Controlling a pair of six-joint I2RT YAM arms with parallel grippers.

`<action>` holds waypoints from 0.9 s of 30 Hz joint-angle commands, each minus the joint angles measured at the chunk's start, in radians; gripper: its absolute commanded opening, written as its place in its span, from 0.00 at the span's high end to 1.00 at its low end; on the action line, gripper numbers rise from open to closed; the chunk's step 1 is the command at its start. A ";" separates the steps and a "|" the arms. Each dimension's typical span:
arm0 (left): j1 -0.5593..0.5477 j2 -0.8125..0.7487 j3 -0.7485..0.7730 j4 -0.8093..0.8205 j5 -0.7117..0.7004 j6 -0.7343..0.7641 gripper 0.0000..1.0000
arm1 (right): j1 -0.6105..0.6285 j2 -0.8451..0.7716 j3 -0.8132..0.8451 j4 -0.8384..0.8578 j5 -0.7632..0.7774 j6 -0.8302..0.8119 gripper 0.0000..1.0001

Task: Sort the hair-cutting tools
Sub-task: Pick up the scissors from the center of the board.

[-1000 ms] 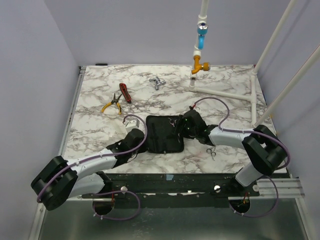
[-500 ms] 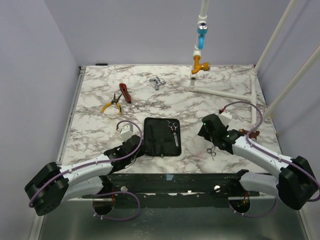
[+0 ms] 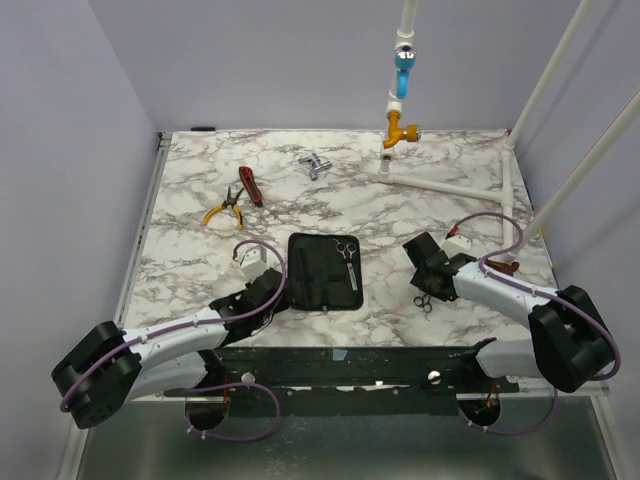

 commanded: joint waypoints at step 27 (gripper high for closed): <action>-0.002 -0.078 -0.036 -0.078 -0.048 -0.057 0.94 | 0.085 0.175 -0.038 0.218 -0.252 -0.160 0.71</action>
